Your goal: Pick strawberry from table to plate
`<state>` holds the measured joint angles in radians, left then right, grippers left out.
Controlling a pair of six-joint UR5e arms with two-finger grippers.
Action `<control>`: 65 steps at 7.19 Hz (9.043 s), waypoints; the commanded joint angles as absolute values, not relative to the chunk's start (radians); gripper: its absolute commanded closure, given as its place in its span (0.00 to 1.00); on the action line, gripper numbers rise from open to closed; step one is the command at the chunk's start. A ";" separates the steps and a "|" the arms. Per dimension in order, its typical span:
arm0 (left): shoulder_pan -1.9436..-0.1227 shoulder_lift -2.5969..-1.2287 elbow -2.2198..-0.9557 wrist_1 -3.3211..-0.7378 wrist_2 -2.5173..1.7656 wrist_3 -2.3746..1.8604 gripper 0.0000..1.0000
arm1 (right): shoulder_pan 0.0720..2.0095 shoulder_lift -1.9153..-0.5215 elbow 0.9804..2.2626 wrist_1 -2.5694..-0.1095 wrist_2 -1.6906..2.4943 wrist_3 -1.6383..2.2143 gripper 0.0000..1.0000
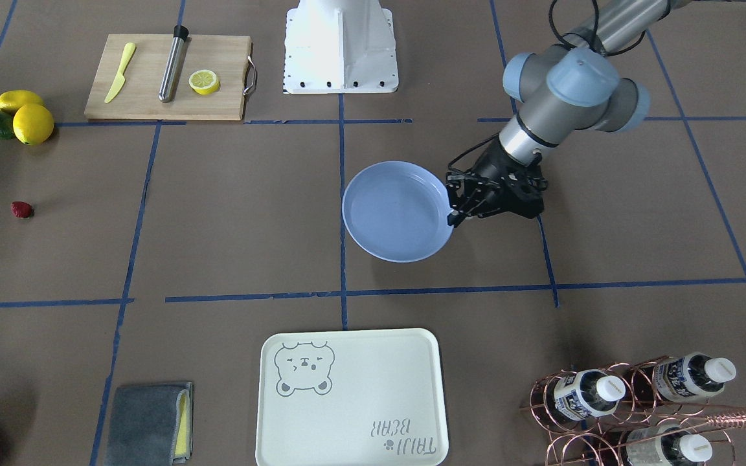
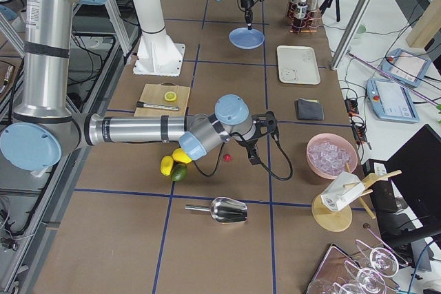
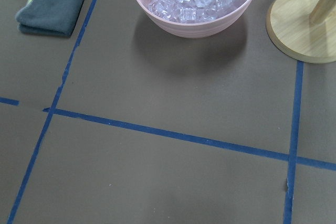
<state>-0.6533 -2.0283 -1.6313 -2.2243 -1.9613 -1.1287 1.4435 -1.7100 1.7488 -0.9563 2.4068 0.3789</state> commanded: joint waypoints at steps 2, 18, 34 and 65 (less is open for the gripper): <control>-0.537 -2.088 -1.560 -2.215 -1.882 -1.163 1.00 | 1.443 -1.710 1.747 -0.957 2.405 0.379 0.00; -1.259 -1.825 -1.736 -1.623 -2.304 -0.191 0.00 | 1.274 -1.606 1.700 -0.765 2.405 0.440 0.00; -1.534 -1.626 -1.519 -1.614 -2.359 0.170 0.00 | 0.862 -1.798 1.600 -0.575 1.993 0.583 0.89; -1.534 -1.534 -1.612 -1.618 -2.350 0.173 0.00 | 1.318 -1.498 1.859 -1.582 2.188 -0.060 0.00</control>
<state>-1.5340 -1.5363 -1.6081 -1.6185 -2.3507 0.1723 1.1456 -1.3536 1.8728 -1.5861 2.1195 0.1941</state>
